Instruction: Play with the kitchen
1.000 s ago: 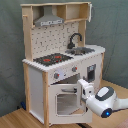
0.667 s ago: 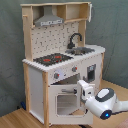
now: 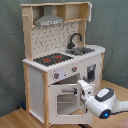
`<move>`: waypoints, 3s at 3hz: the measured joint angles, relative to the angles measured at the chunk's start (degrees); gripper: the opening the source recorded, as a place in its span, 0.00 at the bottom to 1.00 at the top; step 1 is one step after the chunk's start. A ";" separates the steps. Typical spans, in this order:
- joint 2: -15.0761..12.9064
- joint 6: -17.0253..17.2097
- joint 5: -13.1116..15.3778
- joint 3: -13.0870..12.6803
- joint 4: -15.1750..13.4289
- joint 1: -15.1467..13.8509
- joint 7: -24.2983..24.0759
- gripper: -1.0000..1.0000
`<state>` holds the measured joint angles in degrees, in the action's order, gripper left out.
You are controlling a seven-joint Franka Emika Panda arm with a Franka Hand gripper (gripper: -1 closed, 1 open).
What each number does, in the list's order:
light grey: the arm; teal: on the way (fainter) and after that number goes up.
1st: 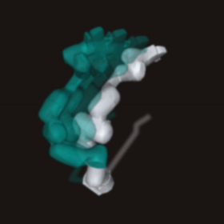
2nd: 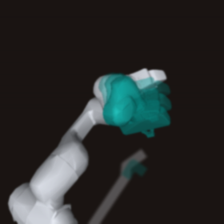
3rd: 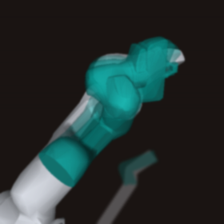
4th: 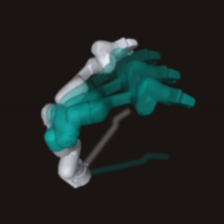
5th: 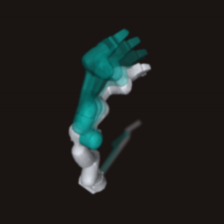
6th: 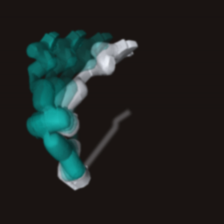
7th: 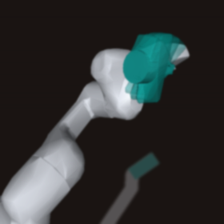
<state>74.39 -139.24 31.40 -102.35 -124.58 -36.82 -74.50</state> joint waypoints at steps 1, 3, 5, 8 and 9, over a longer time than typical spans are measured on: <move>-0.02 3.06 0.00 0.16 3.42 0.14 1.67 1.00; -1.59 7.35 -0.04 3.39 10.14 3.12 10.31 1.00; -2.84 6.61 -0.04 10.49 10.51 5.38 23.28 1.00; -7.28 5.18 -0.04 16.92 7.64 7.31 40.03 1.00; -10.11 4.37 -0.04 19.07 3.54 8.37 44.54 1.00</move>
<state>64.27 -134.87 31.36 -83.28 -121.04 -28.44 -29.95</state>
